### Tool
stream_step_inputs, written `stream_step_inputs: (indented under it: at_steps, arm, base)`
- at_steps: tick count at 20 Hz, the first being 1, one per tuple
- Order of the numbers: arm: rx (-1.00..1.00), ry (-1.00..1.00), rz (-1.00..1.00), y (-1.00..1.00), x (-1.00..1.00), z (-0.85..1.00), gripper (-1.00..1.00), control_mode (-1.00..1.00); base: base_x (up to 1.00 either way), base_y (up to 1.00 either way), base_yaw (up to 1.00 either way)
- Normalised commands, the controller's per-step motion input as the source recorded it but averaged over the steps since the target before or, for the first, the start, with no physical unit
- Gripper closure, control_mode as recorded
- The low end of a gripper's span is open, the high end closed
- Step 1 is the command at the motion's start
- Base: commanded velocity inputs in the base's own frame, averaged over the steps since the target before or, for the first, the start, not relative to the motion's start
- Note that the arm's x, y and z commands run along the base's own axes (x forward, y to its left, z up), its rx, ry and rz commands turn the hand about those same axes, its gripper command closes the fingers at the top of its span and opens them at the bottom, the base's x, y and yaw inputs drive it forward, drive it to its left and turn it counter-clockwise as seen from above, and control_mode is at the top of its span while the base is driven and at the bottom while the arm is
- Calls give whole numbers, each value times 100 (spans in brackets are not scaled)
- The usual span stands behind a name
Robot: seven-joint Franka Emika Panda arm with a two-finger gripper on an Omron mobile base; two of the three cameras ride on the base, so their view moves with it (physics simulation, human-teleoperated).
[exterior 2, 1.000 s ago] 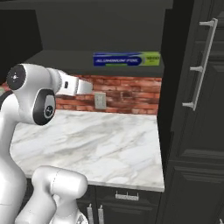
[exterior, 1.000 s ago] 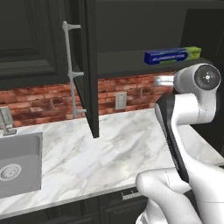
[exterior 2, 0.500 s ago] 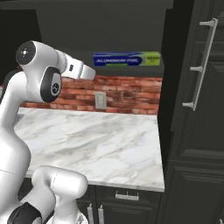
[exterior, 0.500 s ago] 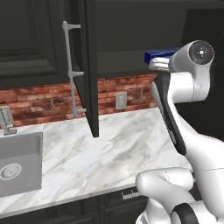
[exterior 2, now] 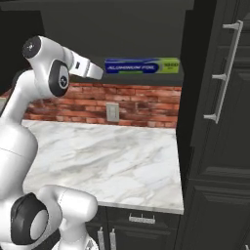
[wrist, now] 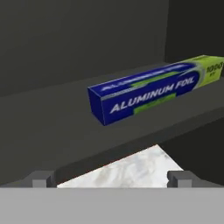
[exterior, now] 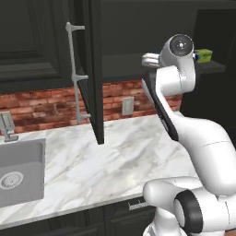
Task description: Retrieve the tupperware and aluminum foil from the cabinet and place them on the dining counter near the plate with hot dog and sweet potato to prepare for storing leftovers.
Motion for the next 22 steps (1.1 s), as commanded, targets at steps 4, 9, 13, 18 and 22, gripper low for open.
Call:
stream_step_inputs:
  at_steps: [4, 9, 13, 18, 22]
  arm:
    - [0, 4, -9, 23, 58, 0, -100, -100]
    - [0, 0, -19, 4, 44, 0, -100, -100]
    - [0, 0, -23, 0, 51, 0, -100, -100]
    - [0, 1, -18, 0, 58, -6, -100, -100]
    - [0, 0, -18, 0, 43, -14, -100, -100]
  base:
    - [0, 0, 0]
    - [0, 0, 0]
    - [0, 0, 0]
    - [0, 0, 0]
    - [0, 0, 0]
